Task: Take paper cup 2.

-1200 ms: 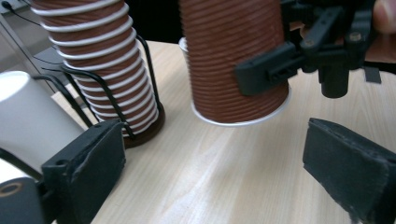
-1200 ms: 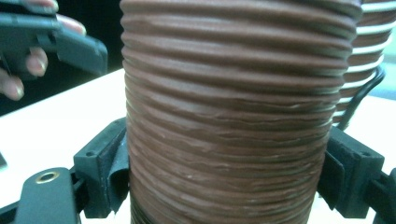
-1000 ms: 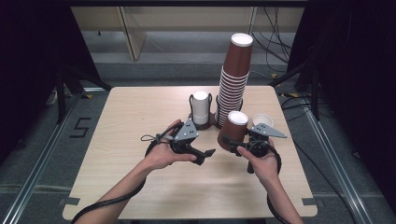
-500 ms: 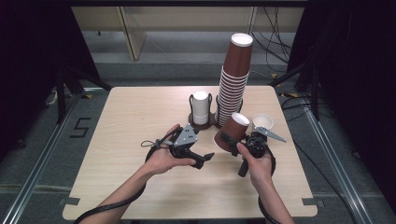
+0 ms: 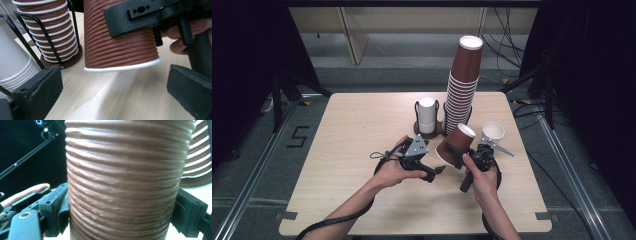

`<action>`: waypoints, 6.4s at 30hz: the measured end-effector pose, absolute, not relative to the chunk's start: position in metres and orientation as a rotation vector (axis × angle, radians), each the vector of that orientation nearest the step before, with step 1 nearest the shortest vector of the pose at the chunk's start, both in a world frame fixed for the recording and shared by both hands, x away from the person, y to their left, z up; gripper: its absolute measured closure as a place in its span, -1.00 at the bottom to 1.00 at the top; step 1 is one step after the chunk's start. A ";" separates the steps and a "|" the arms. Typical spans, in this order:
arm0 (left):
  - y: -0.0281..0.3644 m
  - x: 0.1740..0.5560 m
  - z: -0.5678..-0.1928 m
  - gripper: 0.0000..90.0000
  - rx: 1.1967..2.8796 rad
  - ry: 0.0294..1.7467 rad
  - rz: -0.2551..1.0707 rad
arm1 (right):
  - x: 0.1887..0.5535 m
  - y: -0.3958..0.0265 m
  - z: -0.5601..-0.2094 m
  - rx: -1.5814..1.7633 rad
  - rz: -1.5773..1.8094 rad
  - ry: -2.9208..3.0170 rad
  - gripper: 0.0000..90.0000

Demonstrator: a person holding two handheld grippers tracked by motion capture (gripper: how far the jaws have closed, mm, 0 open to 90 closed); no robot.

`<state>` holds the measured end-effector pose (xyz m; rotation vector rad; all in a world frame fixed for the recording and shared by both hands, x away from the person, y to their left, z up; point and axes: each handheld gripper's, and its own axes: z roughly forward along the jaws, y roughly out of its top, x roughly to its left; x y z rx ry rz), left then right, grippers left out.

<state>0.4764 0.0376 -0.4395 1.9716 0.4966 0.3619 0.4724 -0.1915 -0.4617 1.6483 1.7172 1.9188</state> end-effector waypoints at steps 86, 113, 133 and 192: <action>0.028 0.490 -0.445 -0.75 1.992 0.482 0.332 | 0.469 -0.179 -0.459 1.652 1.971 1.770 -0.97; 0.059 0.499 -0.437 -0.77 2.045 0.492 0.375 | 0.467 -0.215 -0.454 1.350 1.709 2.045 -0.66; 0.076 0.493 -0.425 -0.77 2.242 0.330 0.386 | 0.482 -0.235 -0.442 0.774 0.952 2.584 -0.56; 0.069 0.492 -0.405 -0.77 2.770 -0.046 0.265 | 0.496 -0.199 -0.432 0.329 0.746 2.892 -0.55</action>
